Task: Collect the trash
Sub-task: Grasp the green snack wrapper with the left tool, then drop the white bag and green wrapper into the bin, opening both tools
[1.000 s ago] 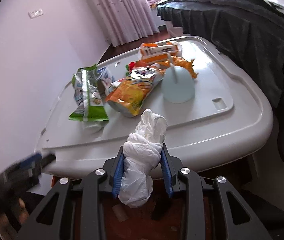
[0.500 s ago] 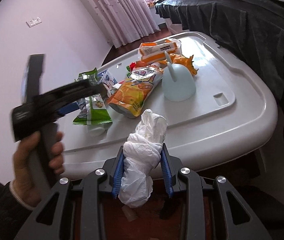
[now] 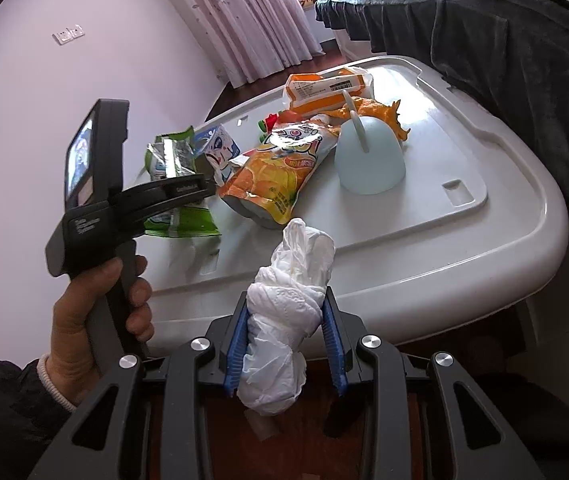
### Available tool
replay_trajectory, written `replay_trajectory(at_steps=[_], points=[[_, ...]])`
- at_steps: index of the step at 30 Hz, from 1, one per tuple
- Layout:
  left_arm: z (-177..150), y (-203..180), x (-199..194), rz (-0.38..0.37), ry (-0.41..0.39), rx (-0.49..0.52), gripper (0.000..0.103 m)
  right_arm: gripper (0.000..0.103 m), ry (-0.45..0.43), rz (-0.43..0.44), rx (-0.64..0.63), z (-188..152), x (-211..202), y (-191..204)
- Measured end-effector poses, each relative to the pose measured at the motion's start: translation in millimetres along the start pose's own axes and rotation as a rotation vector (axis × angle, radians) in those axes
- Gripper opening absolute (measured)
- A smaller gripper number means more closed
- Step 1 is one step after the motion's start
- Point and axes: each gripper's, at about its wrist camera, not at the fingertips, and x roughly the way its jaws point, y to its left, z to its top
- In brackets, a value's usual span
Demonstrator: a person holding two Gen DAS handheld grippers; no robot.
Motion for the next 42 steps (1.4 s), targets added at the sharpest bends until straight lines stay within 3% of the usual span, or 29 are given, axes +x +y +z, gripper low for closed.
replay_trajectory(at_steps=[15, 21, 26, 34, 42], points=[[11, -14, -77, 0.084, -0.156, 0.106, 0.028, 0.034, -0.022, 0.000, -0.026, 0, -5, 8], [-3, -9, -111, 0.094, -0.185, 0.129, 0.028, 0.034, -0.044, 0.003, -0.033, 1, -11, 9], [-33, -1, -141, 0.094, -0.185, 0.133, 0.028, 0.034, -0.055, 0.012, -0.045, -1, -16, 12], [-127, 13, -168, 0.068, -0.075, 0.172, 0.028, 0.034, -0.047, 0.047, -0.163, -24, -36, 32], [-197, 20, -130, 0.007, 0.154, 0.139, 0.028, 0.034, 0.067, 0.020, -0.237, -70, -28, 46]])
